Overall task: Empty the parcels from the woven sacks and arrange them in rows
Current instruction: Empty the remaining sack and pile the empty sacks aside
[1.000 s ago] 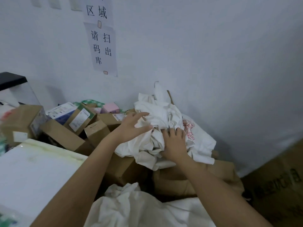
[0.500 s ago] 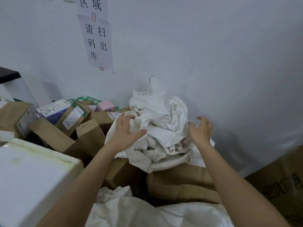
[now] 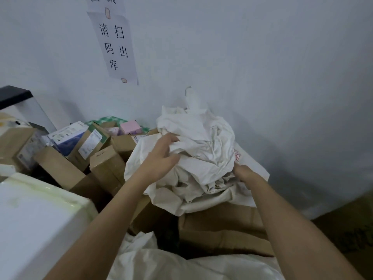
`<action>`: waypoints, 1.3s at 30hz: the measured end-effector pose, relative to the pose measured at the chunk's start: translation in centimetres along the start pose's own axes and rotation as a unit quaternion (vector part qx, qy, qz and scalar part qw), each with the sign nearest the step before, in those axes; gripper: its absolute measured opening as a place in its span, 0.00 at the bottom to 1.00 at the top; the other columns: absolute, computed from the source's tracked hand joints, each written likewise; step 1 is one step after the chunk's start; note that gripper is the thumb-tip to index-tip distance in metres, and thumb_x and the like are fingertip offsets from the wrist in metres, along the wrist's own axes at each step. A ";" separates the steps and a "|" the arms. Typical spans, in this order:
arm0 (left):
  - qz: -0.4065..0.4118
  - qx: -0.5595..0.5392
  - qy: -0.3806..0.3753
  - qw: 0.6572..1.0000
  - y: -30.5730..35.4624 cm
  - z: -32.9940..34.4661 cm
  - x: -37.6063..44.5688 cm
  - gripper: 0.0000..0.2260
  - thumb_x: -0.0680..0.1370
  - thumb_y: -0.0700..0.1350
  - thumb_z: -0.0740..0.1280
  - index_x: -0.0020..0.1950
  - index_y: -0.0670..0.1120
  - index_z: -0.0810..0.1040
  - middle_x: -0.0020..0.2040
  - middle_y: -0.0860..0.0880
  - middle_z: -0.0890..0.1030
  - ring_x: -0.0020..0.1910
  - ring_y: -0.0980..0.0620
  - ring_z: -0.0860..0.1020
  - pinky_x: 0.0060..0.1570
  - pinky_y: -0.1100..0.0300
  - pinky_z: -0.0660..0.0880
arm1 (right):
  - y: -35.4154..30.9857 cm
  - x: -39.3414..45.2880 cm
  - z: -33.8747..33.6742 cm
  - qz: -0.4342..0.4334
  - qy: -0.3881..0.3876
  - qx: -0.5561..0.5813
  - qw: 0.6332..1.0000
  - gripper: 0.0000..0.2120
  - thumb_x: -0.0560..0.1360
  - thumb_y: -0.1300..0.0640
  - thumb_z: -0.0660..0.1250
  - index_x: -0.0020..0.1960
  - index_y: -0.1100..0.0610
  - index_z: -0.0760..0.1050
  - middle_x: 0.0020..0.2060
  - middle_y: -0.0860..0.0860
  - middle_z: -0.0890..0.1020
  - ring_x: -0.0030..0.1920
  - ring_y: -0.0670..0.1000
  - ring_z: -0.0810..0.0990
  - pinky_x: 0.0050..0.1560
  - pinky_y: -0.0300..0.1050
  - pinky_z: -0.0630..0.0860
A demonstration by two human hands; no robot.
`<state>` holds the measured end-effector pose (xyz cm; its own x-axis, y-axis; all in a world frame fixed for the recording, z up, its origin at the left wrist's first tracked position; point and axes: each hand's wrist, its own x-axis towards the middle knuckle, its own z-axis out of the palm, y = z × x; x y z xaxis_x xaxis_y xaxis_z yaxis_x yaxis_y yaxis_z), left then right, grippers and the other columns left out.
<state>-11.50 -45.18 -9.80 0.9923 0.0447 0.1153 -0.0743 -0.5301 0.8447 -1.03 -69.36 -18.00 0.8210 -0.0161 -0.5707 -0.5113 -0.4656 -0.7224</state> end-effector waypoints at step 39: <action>-0.096 -0.330 0.140 0.929 12.7 -5.4 -0.6 0.29 0.72 0.55 0.73 0.67 0.43 0.72 0.58 0.47 0.79 0.61 0.50 0.76 0.56 0.63 0.74 | -15.4 -18.1 3.8 -0.688 0.275 -0.265 0.617 0.12 0.67 0.65 0.56 0.36 0.66 0.78 0.38 0.60 0.79 0.39 0.61 0.78 0.33 0.49 0.77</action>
<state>-13.62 -47.39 3.63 0.9361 0.3513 -0.0176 -0.0341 0.1405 0.9895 -8.99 -58.52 1.93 0.4211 0.4868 0.7653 0.8016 -0.5946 -0.0629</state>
